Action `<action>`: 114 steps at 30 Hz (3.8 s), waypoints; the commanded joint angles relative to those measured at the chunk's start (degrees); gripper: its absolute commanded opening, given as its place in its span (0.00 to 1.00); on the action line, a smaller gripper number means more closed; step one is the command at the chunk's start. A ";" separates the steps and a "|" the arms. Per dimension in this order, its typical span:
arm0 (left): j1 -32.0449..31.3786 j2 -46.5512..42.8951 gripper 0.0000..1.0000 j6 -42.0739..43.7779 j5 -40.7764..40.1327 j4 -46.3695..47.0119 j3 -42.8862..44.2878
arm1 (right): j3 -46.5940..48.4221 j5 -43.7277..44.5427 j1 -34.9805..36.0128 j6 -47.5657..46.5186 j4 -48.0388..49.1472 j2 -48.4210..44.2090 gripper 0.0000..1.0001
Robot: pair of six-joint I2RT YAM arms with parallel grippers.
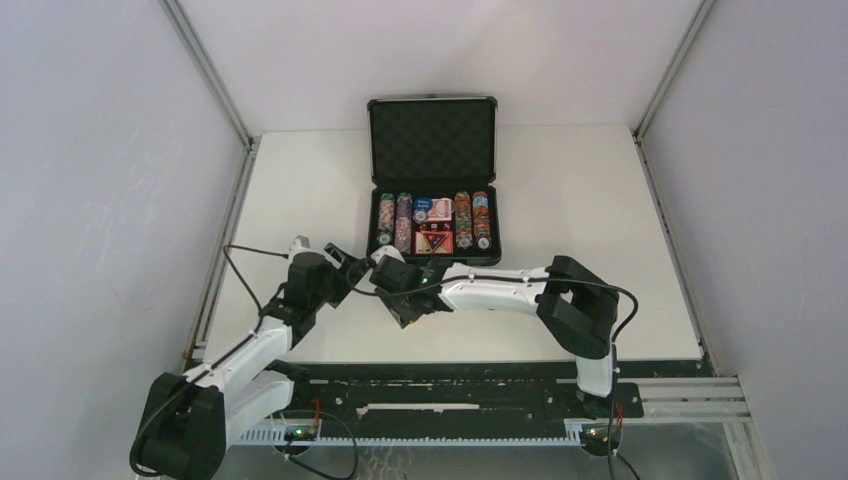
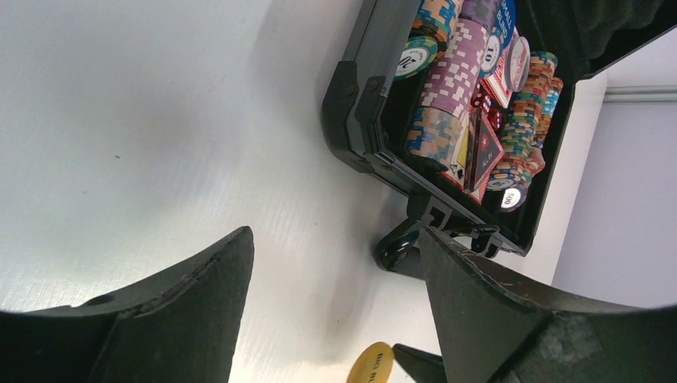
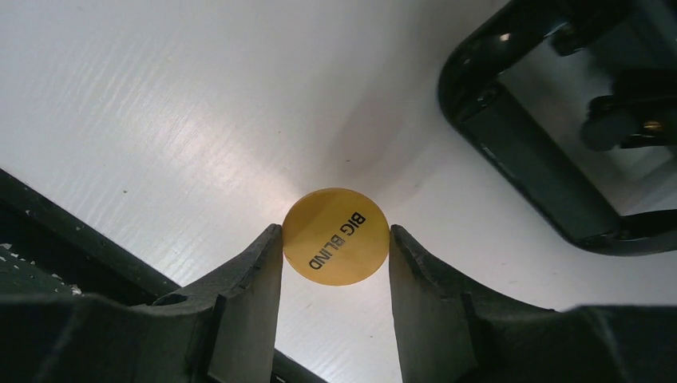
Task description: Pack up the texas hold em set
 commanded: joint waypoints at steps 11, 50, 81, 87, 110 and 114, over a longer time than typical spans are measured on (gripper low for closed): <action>0.34 1.92 0.80 0.32 1.80 3.84 -1.17 | 2.27 0.82 -8.71 -5.12 -0.94 -6.99 0.50; 0.38 5.61 0.80 1.97 4.93 6.69 -0.46 | 22.79 -1.18 -23.59 -16.11 0.49 6.94 0.76; -20.49 -4.30 0.83 14.01 -4.73 1.16 0.82 | -33.07 8.71 -18.94 9.13 13.21 -23.98 0.13; -20.49 -4.64 0.84 15.60 -6.29 -0.95 1.62 | -34.06 8.76 -17.92 10.38 14.12 -21.67 0.06; -20.41 -5.00 0.84 15.49 -6.74 -1.71 1.95 | -35.35 9.68 7.46 26.04 6.41 -25.01 0.00; -20.41 -5.07 0.84 15.36 -6.80 -1.60 2.01 | -35.42 9.57 10.98 28.25 7.21 -24.16 0.00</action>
